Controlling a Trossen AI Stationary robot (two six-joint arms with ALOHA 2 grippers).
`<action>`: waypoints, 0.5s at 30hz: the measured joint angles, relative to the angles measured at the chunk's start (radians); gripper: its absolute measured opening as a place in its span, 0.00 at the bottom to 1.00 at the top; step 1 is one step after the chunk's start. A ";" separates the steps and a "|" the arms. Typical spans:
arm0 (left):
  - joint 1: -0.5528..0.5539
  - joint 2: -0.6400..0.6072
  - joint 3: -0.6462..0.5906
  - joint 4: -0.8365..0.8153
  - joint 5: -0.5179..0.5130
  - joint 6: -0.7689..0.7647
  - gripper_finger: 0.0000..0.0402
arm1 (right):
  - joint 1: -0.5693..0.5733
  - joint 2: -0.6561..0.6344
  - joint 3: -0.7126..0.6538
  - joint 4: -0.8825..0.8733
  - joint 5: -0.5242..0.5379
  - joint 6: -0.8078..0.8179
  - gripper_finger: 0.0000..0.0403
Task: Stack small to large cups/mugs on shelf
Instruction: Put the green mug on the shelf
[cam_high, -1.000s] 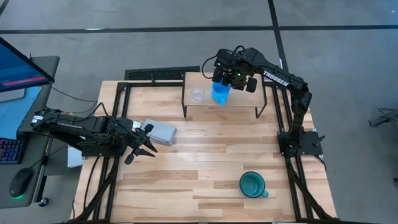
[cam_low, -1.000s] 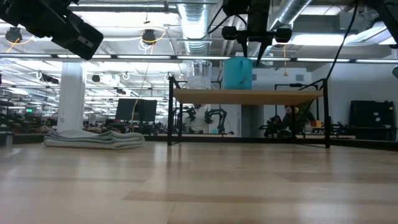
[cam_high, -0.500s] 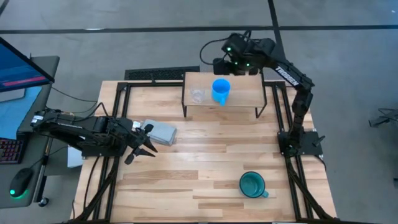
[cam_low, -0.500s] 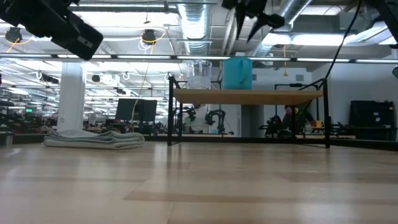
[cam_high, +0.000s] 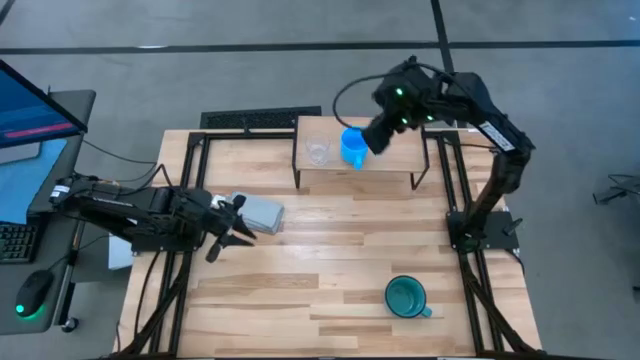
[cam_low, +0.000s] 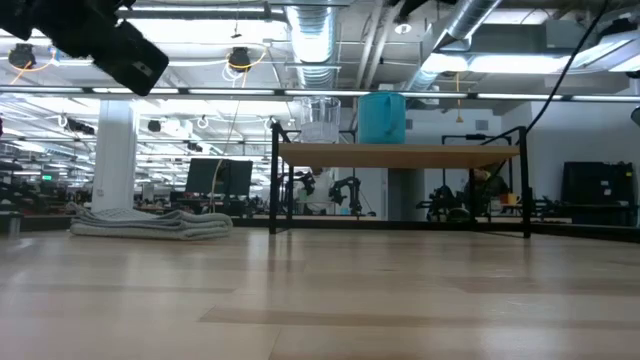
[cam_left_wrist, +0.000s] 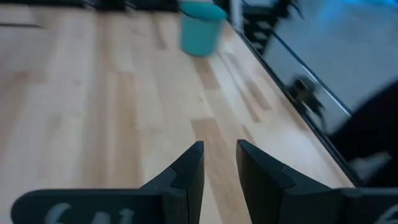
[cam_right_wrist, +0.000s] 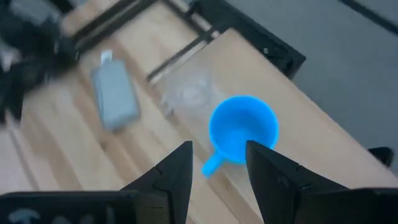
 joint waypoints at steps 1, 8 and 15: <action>0.000 0.000 0.000 0.019 -0.034 -0.014 0.21 | 0.017 -0.009 0.000 -0.019 0.000 -0.027 0.42; 0.000 0.000 0.000 0.163 -0.226 -0.102 0.21 | 0.151 -0.087 0.000 -0.059 -0.003 -0.086 0.42; 0.000 0.000 0.000 0.192 -0.289 -0.149 0.21 | 0.296 -0.174 -0.010 -0.058 0.031 -0.078 0.42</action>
